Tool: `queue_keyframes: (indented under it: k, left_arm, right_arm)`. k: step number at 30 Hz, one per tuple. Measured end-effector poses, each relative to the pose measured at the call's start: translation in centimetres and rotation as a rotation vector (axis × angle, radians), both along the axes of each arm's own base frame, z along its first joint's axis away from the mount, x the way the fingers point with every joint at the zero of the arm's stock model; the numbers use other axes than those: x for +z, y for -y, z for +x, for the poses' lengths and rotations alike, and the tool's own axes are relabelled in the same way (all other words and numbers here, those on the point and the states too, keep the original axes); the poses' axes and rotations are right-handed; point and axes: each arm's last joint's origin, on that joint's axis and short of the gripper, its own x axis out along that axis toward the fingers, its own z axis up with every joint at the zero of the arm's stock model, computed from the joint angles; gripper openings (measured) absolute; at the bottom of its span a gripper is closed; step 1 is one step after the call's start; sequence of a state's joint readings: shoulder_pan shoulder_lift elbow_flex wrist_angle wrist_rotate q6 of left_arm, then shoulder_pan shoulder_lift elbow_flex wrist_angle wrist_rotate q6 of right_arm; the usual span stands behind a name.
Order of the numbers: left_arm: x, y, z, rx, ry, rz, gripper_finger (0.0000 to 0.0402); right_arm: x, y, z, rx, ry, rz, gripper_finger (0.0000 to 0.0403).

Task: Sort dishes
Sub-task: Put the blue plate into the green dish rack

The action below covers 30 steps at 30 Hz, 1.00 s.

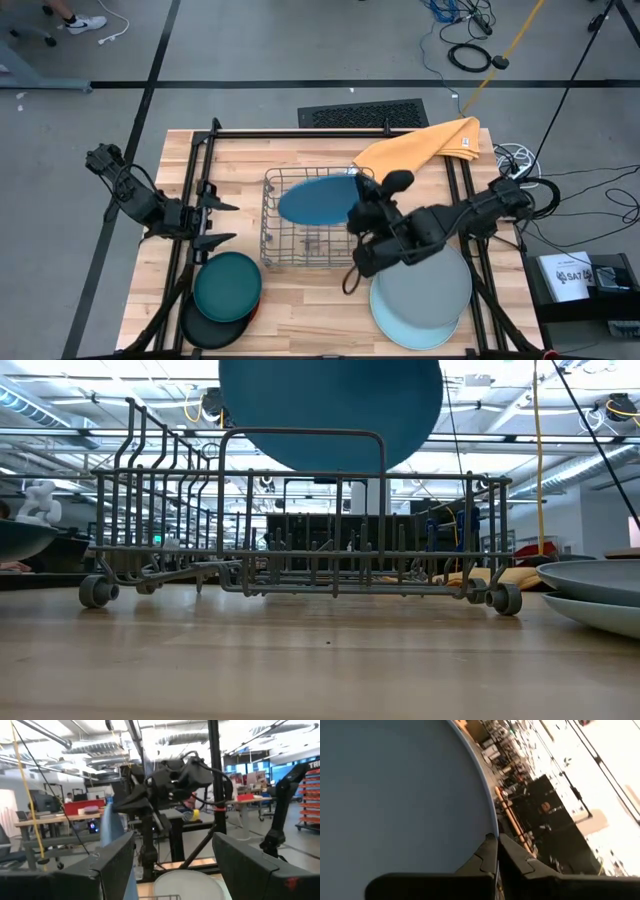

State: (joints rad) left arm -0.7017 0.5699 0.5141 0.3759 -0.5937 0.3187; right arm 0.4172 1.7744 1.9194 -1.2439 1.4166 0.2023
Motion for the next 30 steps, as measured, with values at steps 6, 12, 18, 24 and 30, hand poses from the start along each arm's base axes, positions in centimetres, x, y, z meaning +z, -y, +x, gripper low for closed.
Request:
queue_keyframes:
  k: [6, 12, 18, 24, 30]
  left_arm:
    - [-0.4, 0.3, 0.5, 0.05, -0.047, 0.019, 0.027]
    - [-0.5, 0.2, 0.7, 0.114, -0.066, 0.012, 0.027]
    - [-0.6, 0.1, 0.7, 0.18, -0.081, 0.0, 0.027]
    - [-0.8, -0.2, 0.8, 0.326, -0.116, -0.025, 0.027]
    - [-0.9, -0.3, 0.9, 0.396, -0.132, -0.037, 0.027]
  right_arm:
    - [0.0, 1.1, 0.4, -0.048, 0.097, 0.05, 0.0]
    - [0.0, 1.3, 0.4, -0.068, 0.184, 0.092, 0.0]
    - [-0.1, 1.3, 0.3, -0.082, 0.277, 0.147, 0.0]
    - [-1.0, 0.9, 0.3, -0.09, 0.311, 0.215, 0.0]
    - [-2.8, 0.7, -0.2, -0.127, 0.268, 0.26, 0.0]
